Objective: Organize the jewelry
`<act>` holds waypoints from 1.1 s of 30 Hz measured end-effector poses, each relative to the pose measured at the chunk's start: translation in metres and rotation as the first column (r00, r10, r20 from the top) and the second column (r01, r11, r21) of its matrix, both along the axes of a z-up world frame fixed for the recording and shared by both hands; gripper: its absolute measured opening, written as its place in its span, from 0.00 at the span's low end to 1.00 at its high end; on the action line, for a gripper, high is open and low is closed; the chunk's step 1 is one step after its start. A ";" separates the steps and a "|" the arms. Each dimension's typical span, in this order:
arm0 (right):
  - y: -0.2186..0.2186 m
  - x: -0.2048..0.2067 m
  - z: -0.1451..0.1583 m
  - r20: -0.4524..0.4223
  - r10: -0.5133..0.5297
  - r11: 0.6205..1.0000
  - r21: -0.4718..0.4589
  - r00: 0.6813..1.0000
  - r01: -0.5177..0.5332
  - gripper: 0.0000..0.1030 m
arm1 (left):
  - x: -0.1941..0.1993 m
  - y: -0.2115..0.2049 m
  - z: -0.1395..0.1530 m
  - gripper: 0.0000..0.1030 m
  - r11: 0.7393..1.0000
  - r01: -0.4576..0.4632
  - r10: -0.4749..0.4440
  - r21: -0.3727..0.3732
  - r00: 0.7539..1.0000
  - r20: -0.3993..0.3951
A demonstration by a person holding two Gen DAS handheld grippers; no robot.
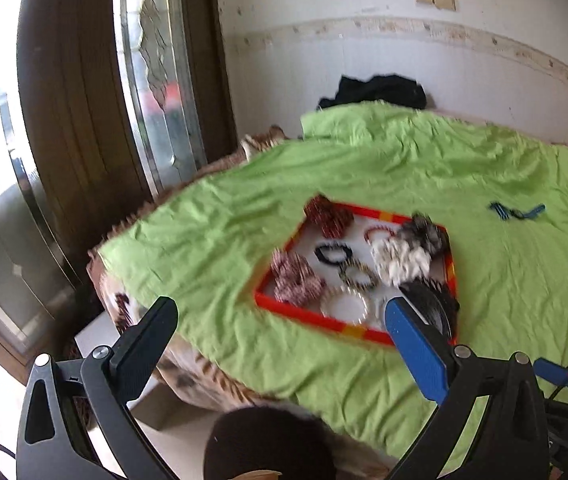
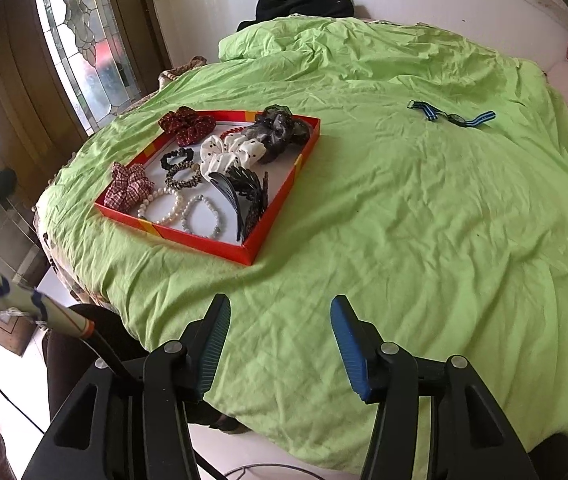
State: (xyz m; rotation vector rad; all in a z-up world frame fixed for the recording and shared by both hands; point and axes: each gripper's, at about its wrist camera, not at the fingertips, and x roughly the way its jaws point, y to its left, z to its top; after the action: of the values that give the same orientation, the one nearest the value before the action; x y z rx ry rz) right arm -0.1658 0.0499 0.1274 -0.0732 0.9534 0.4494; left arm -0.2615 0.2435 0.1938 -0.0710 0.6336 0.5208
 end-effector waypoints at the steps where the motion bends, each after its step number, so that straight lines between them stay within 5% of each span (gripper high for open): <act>1: -0.001 -0.001 -0.001 0.000 -0.003 1.000 -0.003 1.000 0.003 0.56 | 0.001 -0.002 -0.003 1.00 1.000 0.000 0.000 -0.001 1.000 -0.012; 33: 0.006 0.001 -0.016 -0.004 -0.046 0.997 -0.068 0.999 0.046 0.63 | 0.023 -0.006 -0.049 1.00 0.987 0.080 -0.103 -0.140 0.980 -0.168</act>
State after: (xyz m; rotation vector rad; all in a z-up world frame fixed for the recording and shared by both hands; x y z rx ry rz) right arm -0.1649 0.0556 0.1115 -0.1116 0.9743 0.3751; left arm -0.2383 0.2375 0.1446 -0.1225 0.8391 0.3978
